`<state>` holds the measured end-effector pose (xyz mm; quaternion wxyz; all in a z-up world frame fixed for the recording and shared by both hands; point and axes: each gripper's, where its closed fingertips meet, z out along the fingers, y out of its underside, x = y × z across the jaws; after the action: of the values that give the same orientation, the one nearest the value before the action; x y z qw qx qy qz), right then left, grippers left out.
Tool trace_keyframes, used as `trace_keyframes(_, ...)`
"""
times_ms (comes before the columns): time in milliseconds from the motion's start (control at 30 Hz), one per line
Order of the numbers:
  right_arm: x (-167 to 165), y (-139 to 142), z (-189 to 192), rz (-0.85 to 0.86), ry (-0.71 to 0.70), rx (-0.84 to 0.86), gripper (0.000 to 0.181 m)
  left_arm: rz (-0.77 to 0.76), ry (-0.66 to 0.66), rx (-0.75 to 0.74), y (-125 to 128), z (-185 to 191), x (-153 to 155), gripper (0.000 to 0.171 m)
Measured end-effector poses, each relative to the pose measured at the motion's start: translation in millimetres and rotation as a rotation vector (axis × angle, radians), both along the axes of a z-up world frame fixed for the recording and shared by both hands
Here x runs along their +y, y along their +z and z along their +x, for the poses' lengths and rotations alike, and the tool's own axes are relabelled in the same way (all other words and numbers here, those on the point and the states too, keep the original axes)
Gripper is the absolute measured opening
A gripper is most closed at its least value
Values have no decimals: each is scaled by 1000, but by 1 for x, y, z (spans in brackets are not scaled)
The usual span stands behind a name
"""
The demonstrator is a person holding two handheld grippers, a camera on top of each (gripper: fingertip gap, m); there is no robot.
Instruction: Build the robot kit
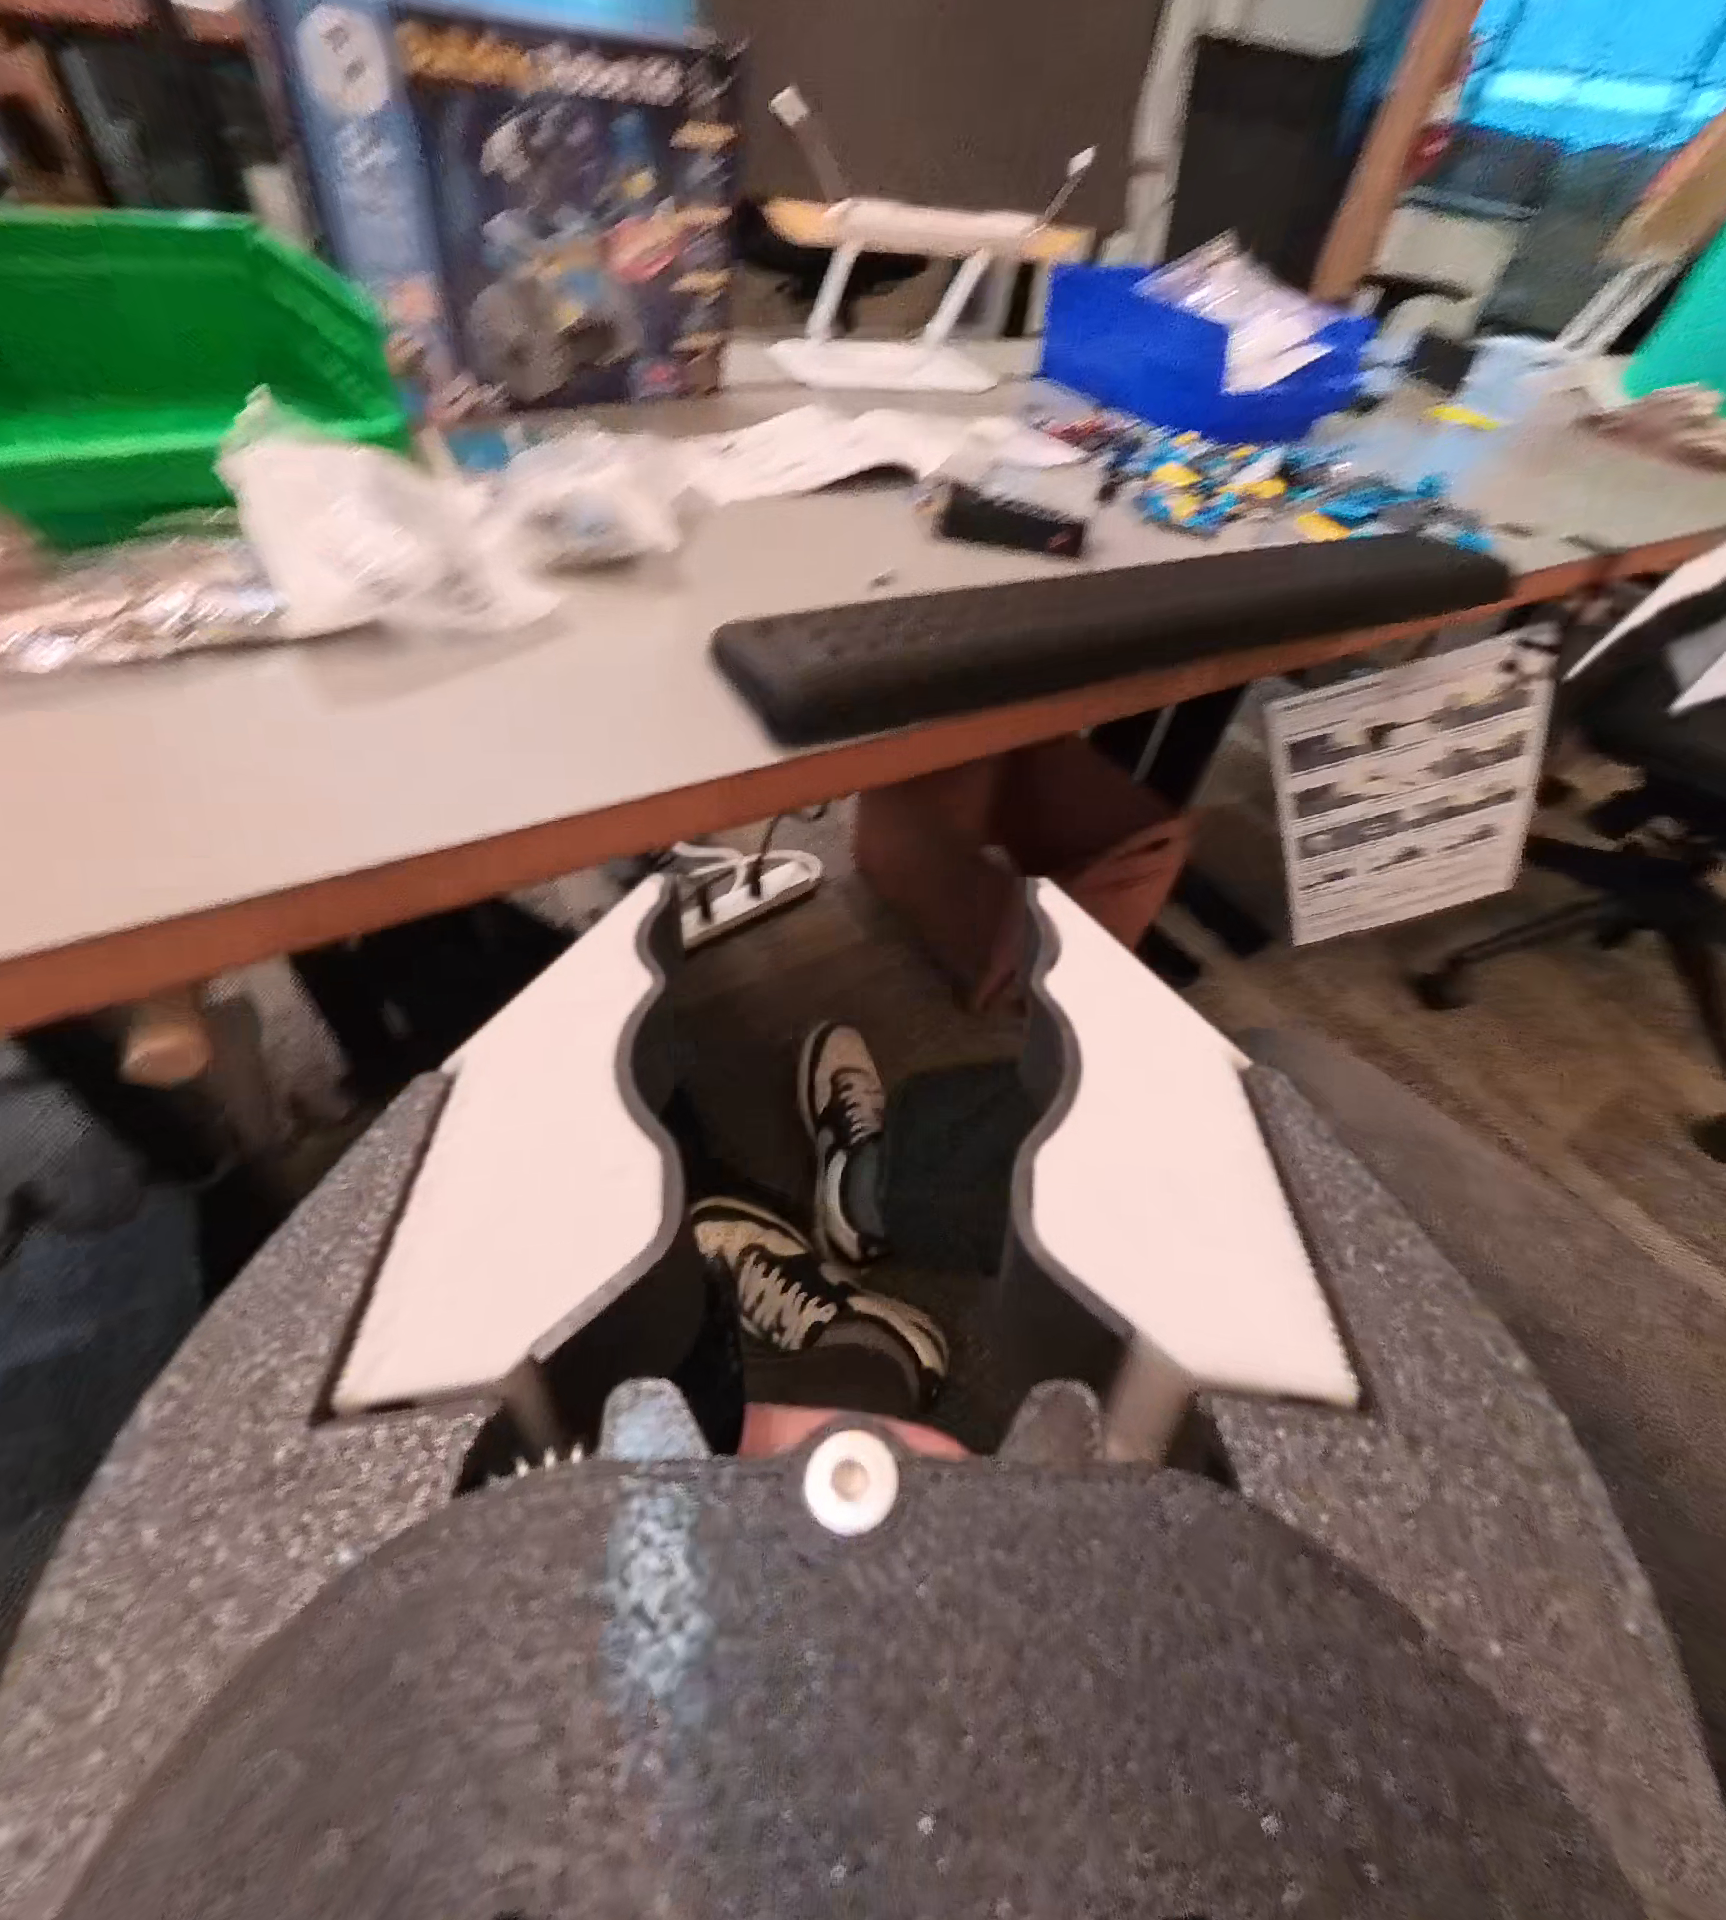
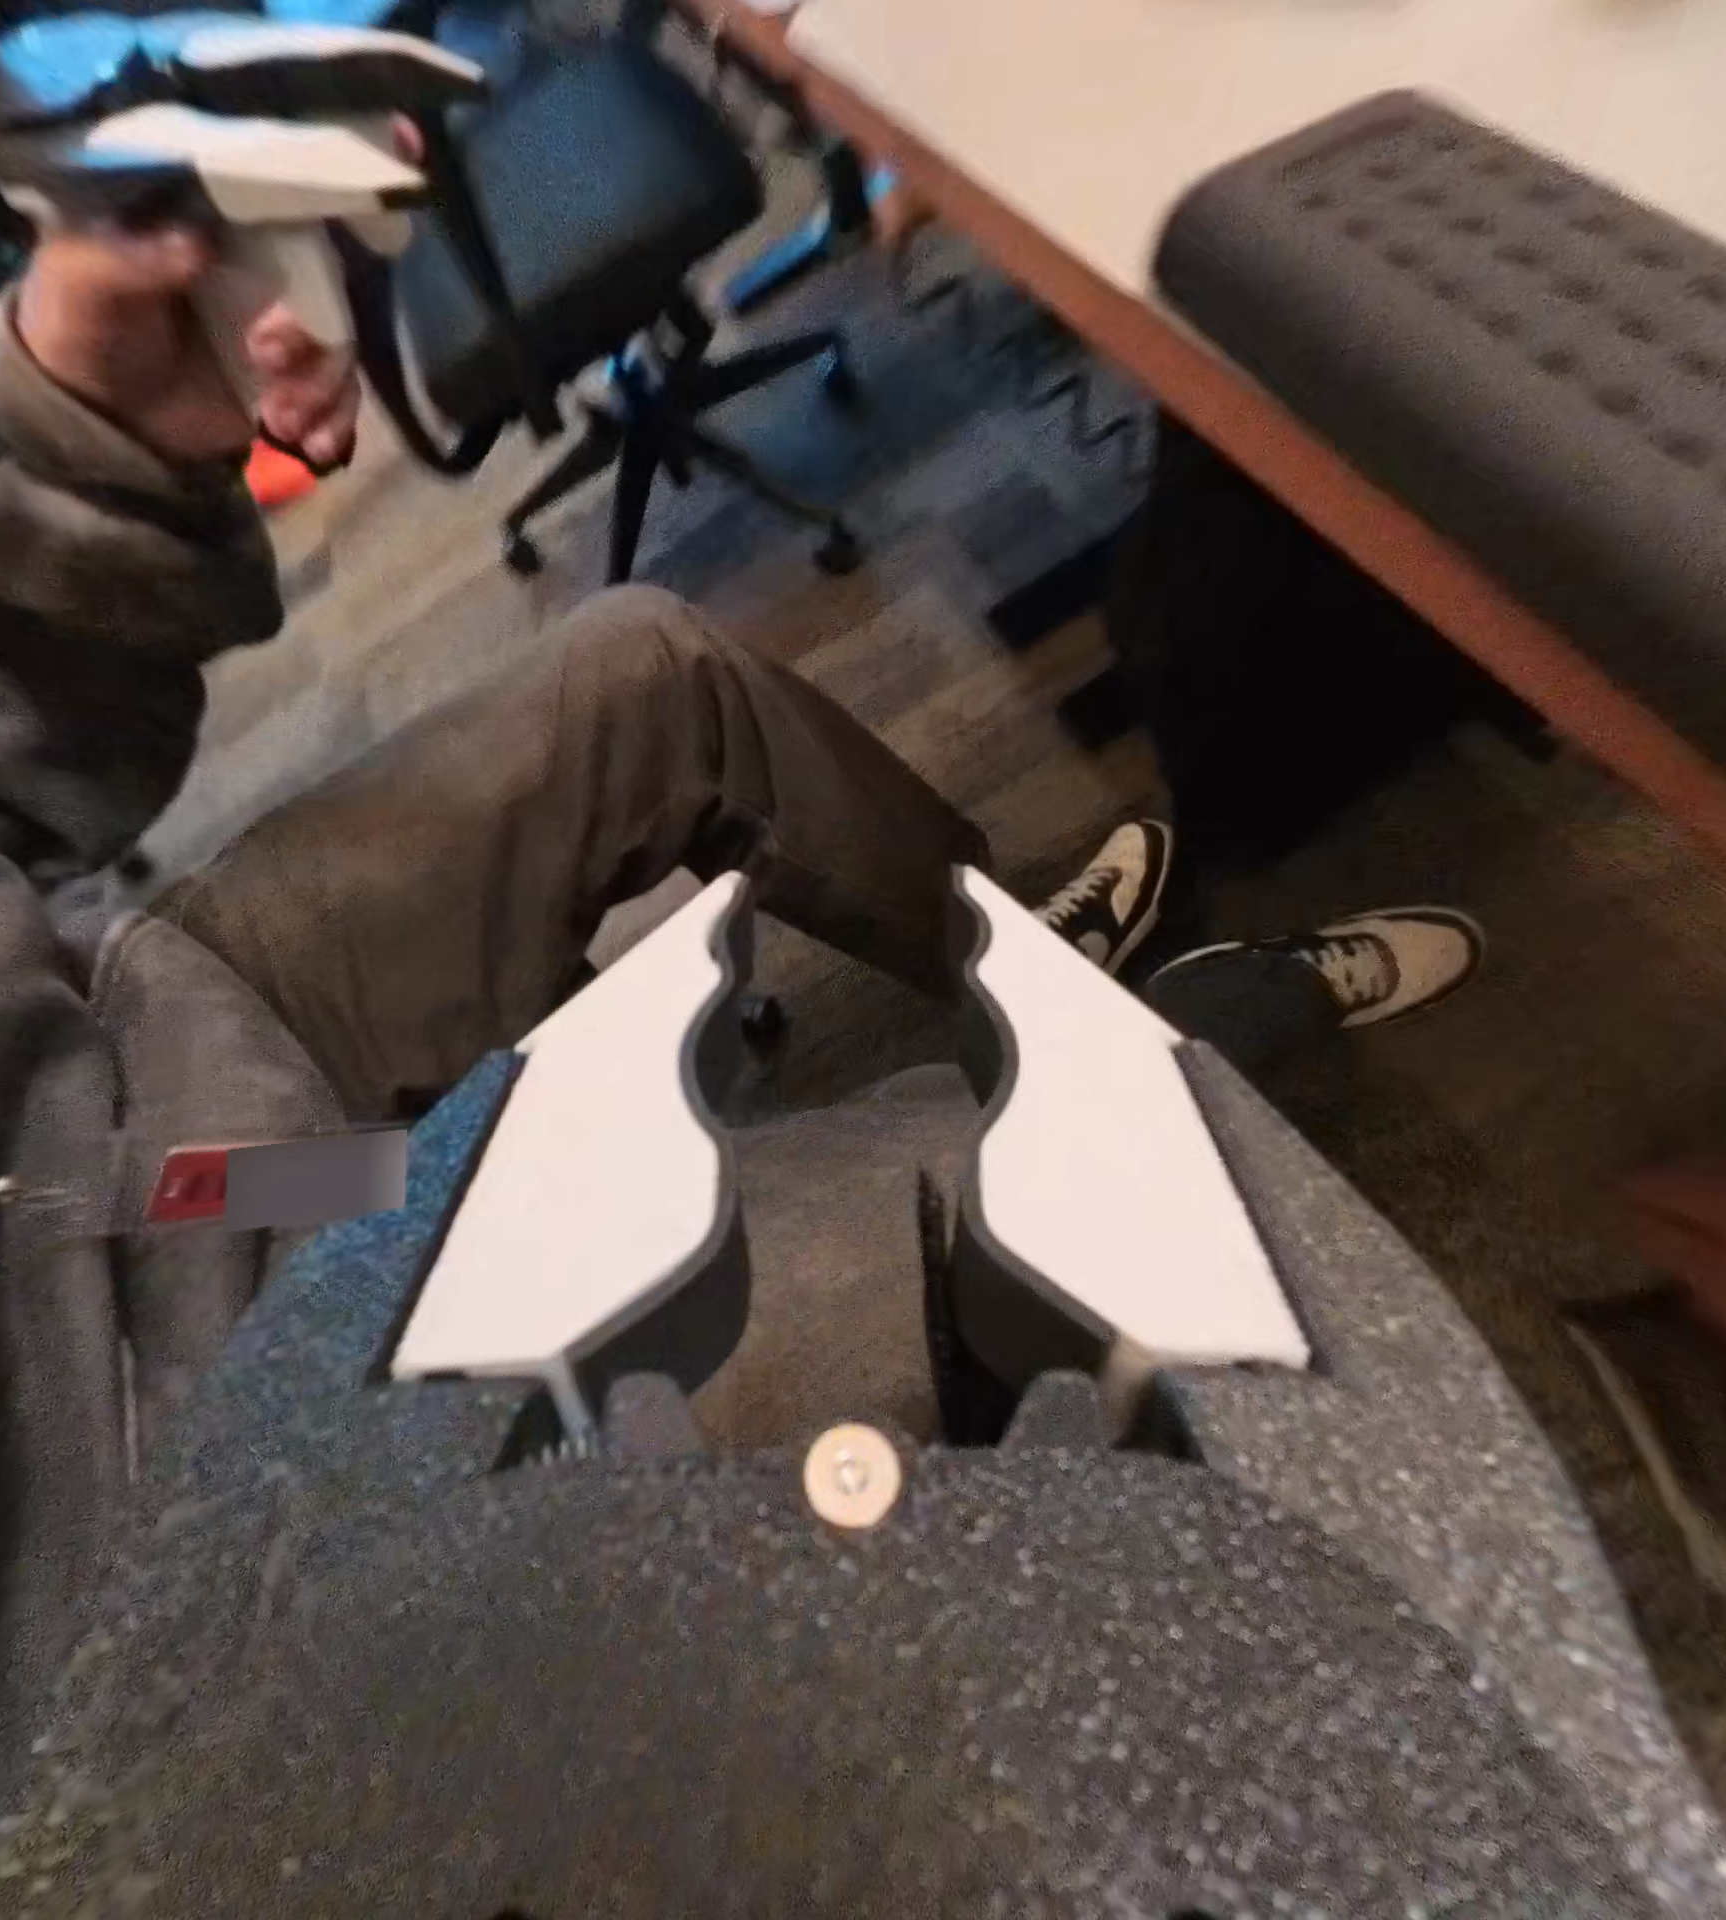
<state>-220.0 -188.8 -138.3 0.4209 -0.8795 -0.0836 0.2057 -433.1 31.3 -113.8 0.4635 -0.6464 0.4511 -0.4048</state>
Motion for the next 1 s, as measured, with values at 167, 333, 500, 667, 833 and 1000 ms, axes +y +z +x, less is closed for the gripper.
trace_keyframes(167, -138, 51, 37, 360, -380, -166, 38, 121, -135, -60, 15, 39, -52, 65)
trace_keyframes(333, -193, 60, 52, 468, -579, -190, 41, 17, -290, 48, -1, 103, -81, 66)
trace_keyframes(500, -159, 46, 118, 408, -598, -200, 48, 138, -405, 100, 12, 213, -54, 62)
trace_keyframes(667, -66, 38, 249, 331, -559, -298, 62, 289, -390, 67, 39, 346, 13, 59)
trace_keyframes(833, 26, 61, 380, 348, -693, -296, 67, 341, -330, 72, 31, 438, 96, 59)
trace_keyframes(1000, 108, 67, 481, 123, -789, -183, 57, 183, -329, 7, -6, 466, 148, 55)
